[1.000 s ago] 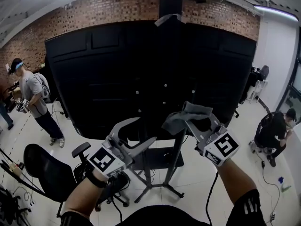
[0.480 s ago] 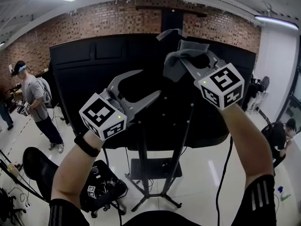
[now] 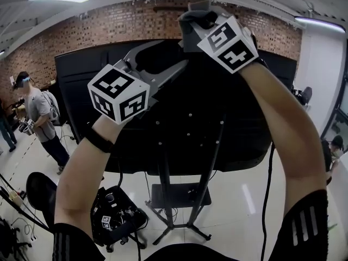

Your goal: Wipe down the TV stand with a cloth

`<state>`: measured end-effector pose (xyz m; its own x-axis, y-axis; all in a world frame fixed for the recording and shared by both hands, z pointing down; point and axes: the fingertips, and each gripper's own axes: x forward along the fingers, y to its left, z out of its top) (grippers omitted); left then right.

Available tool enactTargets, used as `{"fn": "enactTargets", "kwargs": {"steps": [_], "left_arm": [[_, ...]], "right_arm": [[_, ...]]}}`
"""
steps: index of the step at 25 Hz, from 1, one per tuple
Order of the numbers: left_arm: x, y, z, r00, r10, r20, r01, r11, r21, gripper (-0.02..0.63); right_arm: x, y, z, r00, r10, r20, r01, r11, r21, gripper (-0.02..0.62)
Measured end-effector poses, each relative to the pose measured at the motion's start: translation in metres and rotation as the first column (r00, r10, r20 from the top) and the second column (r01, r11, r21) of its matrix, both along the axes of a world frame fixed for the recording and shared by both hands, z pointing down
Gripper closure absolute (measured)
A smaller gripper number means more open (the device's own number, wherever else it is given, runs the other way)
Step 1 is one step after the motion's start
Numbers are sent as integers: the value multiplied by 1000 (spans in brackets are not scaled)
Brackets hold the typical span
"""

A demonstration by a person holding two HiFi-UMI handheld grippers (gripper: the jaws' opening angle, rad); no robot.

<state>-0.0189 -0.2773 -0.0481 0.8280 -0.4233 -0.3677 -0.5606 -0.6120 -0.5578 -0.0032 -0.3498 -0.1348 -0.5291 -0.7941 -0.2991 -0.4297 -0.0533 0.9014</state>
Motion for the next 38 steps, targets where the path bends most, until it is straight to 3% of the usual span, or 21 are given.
{"fn": "enactTargets", "kwargs": {"steps": [4, 15, 21, 27, 33, 38], "left_arm": [[3, -2, -7, 1000, 16, -17, -16, 1000, -21, 319], [2, -18, 46, 999, 40, -9, -41, 994, -103, 319], [6, -18, 87, 999, 45, 8, -44, 990, -132, 319], [5, -15, 124, 999, 26, 42, -20, 991, -131, 319], [-1, -11, 164, 998, 28, 61, -17, 984, -179, 319], [-9, -7, 193, 999, 27, 44, -17, 977, -213, 319]], "right_arm": [[2, -23, 5, 996, 75, -43, -76, 997, -13, 568], [2, -34, 76, 990, 85, -110, -88, 996, -20, 569], [-8, -33, 137, 973, 69, -218, -82, 996, -47, 569], [-9, -38, 205, 912, 147, -382, -168, 986, -22, 569], [-3, -42, 262, 895, 172, -410, -218, 974, -66, 569], [-9, -41, 306, 826, 219, -519, -257, 966, -3, 569]]}}
